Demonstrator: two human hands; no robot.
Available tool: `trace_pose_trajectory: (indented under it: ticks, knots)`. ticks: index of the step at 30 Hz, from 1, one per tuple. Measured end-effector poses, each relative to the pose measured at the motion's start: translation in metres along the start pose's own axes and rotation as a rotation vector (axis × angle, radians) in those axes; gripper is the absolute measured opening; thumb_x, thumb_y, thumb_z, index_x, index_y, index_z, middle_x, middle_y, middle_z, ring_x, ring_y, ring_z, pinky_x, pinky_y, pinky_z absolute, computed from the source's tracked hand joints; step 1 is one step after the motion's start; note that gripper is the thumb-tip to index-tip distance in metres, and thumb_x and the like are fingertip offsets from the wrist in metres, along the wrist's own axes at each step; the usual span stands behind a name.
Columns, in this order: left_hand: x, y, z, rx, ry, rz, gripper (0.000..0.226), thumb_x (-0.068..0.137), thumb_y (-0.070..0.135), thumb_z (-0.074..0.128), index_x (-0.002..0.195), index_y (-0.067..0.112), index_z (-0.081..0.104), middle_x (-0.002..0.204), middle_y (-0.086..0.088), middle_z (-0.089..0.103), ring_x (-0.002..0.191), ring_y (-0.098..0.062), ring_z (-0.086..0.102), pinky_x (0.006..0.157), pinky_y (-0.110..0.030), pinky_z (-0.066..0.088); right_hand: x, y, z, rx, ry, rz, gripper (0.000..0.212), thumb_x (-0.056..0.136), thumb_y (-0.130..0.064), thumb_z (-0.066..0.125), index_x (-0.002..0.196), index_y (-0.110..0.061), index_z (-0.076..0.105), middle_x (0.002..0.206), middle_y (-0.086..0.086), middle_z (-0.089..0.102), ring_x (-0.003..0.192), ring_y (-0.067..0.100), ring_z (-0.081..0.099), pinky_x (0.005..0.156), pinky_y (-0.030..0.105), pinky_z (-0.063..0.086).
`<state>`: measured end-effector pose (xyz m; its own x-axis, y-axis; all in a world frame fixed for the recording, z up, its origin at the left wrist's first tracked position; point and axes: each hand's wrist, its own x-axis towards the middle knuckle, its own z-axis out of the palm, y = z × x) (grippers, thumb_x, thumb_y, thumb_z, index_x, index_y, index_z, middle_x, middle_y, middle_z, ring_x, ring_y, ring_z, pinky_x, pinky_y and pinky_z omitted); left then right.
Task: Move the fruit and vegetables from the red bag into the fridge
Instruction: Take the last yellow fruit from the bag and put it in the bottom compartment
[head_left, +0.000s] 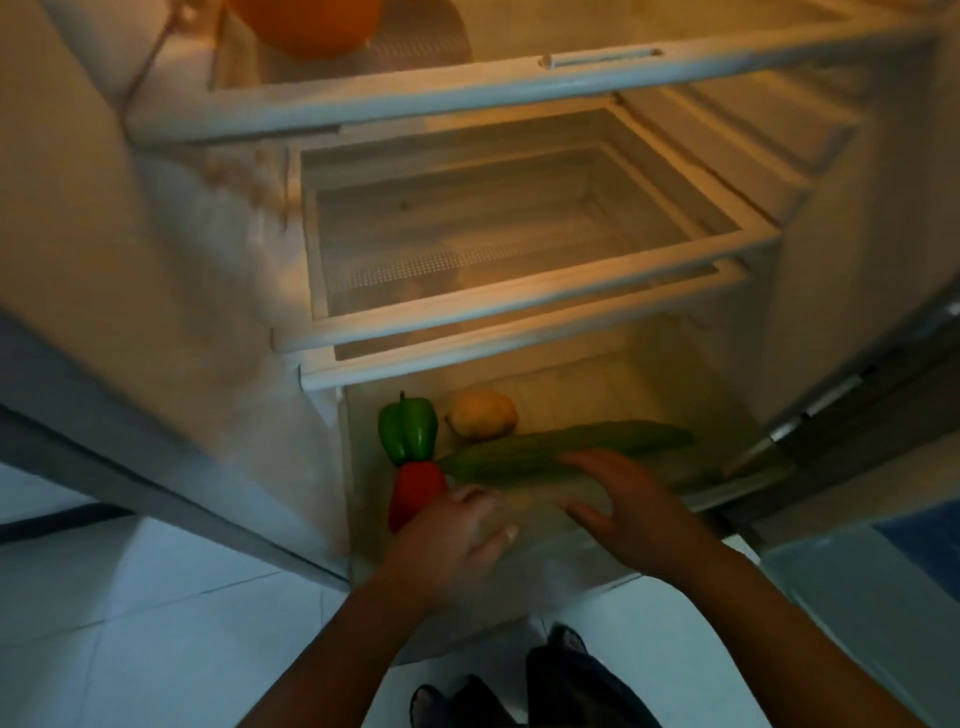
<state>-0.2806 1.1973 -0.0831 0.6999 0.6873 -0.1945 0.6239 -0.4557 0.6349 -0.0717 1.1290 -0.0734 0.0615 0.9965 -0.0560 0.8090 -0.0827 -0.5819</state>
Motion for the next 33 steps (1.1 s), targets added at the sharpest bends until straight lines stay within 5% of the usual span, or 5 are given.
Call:
trace_pose_trajectory:
  ticks: [11, 14, 19, 24, 33]
  knots:
    - [-0.027, 0.014, -0.004, 0.036, 0.136, 0.026, 0.050, 0.085, 0.061, 0.037, 0.118, 0.030, 0.056, 0.116, 0.018, 0.049, 0.106, -0.001, 0.050, 0.084, -0.017, 0.042, -0.048, 0.011, -0.004, -0.127, 0.095, -0.004, 0.049, 0.086, -0.048, 0.056, 0.130, -0.027, 0.049, 0.134, -0.005, 0.049, 0.125, 0.014, 0.040, 0.102, 0.024, 0.027]
    - [-0.052, 0.031, 0.006, 0.114, 0.166, -0.026, 0.042, 0.091, 0.047, 0.046, 0.129, 0.030, 0.048, 0.129, 0.015, 0.046, 0.112, 0.001, 0.042, 0.086, -0.013, 0.033, -0.068, 0.023, 0.002, -0.162, 0.200, -0.100, 0.050, 0.086, -0.050, 0.046, 0.127, -0.023, 0.049, 0.130, -0.001, 0.049, 0.121, 0.016, 0.041, 0.100, 0.033, 0.038]
    - [-0.077, 0.052, 0.038, 0.303, 0.226, -0.161, 0.062, 0.089, 0.050, 0.039, 0.144, 0.027, 0.024, 0.149, 0.006, 0.030, 0.137, -0.015, 0.026, 0.114, -0.032, 0.014, -0.098, 0.041, 0.008, -0.181, 0.223, -0.152, 0.051, 0.088, -0.051, 0.038, 0.132, -0.024, 0.040, 0.142, 0.002, 0.039, 0.134, 0.020, 0.028, 0.106, 0.045, 0.026]
    - [-0.079, 0.047, 0.073, 0.566, 0.264, -0.234, 0.097, 0.061, 0.051, 0.074, 0.140, 0.015, 0.032, 0.140, -0.008, 0.048, 0.128, -0.029, 0.046, 0.102, -0.051, 0.027, -0.095, 0.048, 0.012, -0.305, 0.157, -0.182, 0.066, 0.092, -0.060, 0.017, 0.141, -0.016, 0.029, 0.150, 0.009, 0.031, 0.139, 0.026, 0.016, 0.106, 0.048, 0.026]
    - [-0.063, 0.033, 0.076, 0.672, 0.293, -0.222, 0.115, 0.047, 0.050, 0.079, 0.143, 0.011, 0.029, 0.146, -0.007, 0.034, 0.135, -0.028, 0.024, 0.108, -0.056, 0.021, -0.080, 0.057, 0.022, -0.378, 0.135, -0.225, 0.078, 0.090, -0.063, 0.014, 0.149, -0.013, 0.003, 0.157, 0.014, 0.003, 0.143, 0.033, 0.002, 0.107, 0.045, 0.023]
